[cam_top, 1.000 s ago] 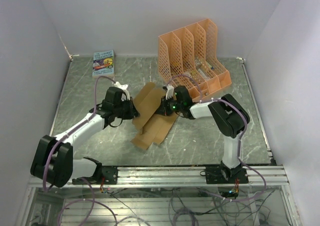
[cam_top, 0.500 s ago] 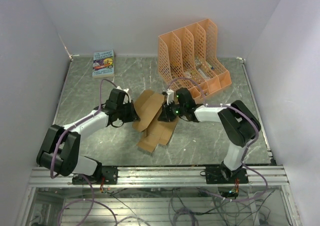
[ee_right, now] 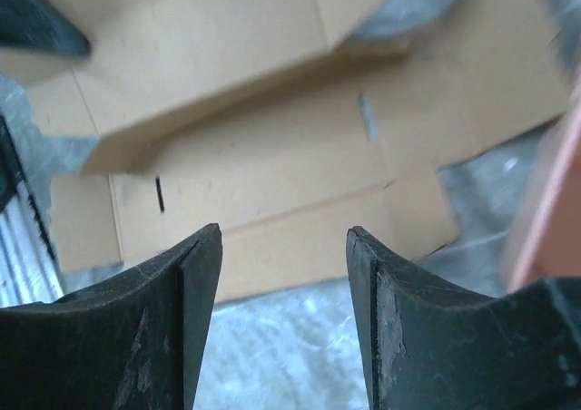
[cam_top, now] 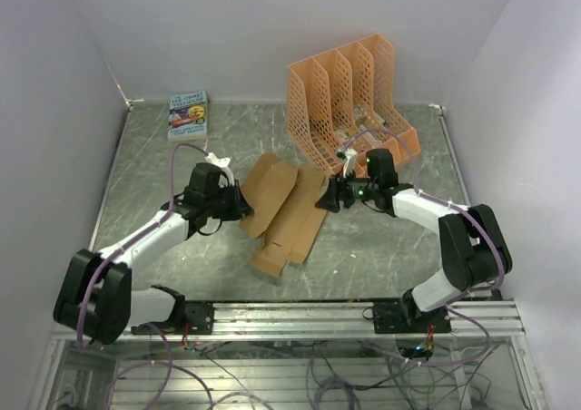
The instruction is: Fold the paper box
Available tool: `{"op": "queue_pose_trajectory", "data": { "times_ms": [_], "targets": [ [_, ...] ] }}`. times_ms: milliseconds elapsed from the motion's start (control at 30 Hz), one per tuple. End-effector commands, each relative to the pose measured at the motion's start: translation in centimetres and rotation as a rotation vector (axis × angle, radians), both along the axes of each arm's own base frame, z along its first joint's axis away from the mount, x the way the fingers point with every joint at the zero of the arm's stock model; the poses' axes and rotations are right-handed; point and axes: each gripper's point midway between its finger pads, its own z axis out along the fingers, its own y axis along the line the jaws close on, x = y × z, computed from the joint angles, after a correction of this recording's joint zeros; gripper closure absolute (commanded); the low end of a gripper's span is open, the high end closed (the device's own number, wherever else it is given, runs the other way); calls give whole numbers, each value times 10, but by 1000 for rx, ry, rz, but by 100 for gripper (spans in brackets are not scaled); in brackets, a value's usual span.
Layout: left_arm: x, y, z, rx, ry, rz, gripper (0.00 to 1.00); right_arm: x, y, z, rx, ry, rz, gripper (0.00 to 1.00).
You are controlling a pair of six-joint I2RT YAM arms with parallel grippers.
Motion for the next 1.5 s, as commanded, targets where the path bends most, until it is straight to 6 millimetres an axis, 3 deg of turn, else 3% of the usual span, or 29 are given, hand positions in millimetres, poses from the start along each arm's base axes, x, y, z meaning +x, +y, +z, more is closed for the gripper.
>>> {"op": "queue_pose_trajectory", "data": {
  "times_ms": [0, 300, 367, 533, 733, 933, 1133, 1300, 1467],
  "targets": [
    [-1, -5, 42, -33, -179, -103, 93, -29, 4, -20, 27, 132, 48, 42],
    [19, 27, 153, 191, -543, -246, 93, -4, 20, -1, 132, 101, 24, 34],
    [21, 32, 161, 261, -576, -293, 93, 6, 24, 5, 149, 76, 20, 33],
    [25, 39, 154, 402, -619, -359, 93, 37, 29, 27, 191, -58, 16, 31],
    [34, 42, 135, 477, -588, -364, 93, 56, 24, 42, 260, -96, 12, 31],
    [48, 47, 114, 534, -515, -343, 93, 62, 18, 39, 234, -121, -10, 32],
    [44, 37, 96, 483, -461, -373, 93, 77, 17, 37, 170, -175, 5, 32],
    [39, 23, 96, 390, -455, -384, 93, 74, 20, 40, 158, -247, 92, 32],
    [33, 19, 71, 365, -371, -414, 93, 66, 21, 41, 160, -377, 171, 23]
  ]
}}
